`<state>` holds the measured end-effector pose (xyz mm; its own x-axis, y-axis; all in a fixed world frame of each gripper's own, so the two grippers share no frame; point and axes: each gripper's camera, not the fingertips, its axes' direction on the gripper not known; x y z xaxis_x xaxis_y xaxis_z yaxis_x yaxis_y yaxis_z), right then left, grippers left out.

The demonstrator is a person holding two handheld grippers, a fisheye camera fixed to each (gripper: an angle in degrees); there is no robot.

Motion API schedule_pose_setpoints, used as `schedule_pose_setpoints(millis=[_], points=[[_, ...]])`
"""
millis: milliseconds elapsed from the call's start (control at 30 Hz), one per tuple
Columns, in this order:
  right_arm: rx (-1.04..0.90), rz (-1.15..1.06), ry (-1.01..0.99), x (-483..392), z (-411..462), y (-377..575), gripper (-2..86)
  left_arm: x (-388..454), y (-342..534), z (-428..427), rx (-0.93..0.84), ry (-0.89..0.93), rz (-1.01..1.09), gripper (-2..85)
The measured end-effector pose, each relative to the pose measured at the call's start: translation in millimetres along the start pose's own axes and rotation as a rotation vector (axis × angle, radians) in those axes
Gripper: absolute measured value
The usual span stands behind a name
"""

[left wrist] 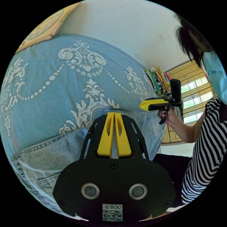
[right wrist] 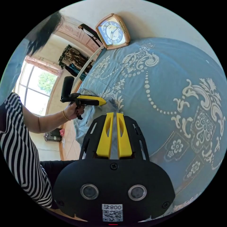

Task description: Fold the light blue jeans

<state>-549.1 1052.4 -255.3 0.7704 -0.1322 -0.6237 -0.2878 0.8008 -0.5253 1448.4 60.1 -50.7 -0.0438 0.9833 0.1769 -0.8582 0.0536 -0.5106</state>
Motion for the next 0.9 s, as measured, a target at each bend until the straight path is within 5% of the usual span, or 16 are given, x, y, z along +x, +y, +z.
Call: schedule_pose_setpoints(millis=[167, 467, 600, 900], points=[[-0.194, 0.043, 0.096, 8, 35, 51, 0.3, 45, -11, 32, -0.171, -0.082, 0.084, 0.2], [-0.131, 0.059, 0.101, 25, 30, 93, 0.3, 114, -43, 39, -0.161, -0.036, 0.032, 1.0], [0.027, 0.243, 0.065, 48, -9, 150, 0.8, 163, -70, 54, -0.178, 0.081, 0.122, 3.1], [0.302, 0.855, 0.22, 99, -101, 359, 6.2, 335, -151, 196, -0.507, 0.46, 0.565, 8.7]])
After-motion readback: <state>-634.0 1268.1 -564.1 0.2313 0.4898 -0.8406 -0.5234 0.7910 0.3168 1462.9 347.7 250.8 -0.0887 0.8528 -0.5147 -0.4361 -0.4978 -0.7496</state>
